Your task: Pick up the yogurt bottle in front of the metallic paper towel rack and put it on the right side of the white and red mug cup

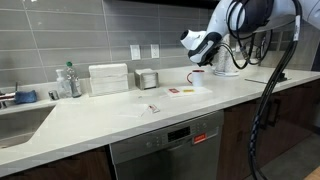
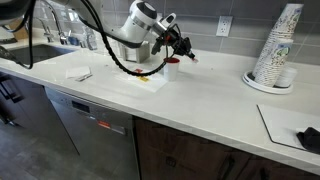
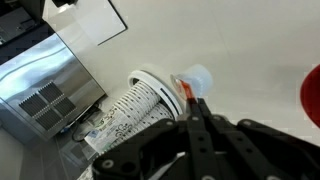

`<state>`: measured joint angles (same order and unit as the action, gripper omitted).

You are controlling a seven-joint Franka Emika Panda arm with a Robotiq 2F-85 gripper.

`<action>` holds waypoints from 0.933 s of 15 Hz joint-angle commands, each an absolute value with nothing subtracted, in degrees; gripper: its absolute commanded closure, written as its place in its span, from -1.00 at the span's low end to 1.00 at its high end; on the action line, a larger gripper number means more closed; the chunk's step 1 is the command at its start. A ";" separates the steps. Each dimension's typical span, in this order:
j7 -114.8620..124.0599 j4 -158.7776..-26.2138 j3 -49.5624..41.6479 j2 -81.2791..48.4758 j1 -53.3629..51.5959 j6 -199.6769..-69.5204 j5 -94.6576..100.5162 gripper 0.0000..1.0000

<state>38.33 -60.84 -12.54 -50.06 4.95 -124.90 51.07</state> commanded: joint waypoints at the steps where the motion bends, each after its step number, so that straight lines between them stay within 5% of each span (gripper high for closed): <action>1: 37.81 -60.78 -13.96 -50.21 4.18 -125.23 49.76 0.96; 14: 38.21 -61.37 -13.93 -49.99 4.06 -125.24 49.79 0.99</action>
<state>38.73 -61.55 -12.53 -49.76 4.79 -124.90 51.07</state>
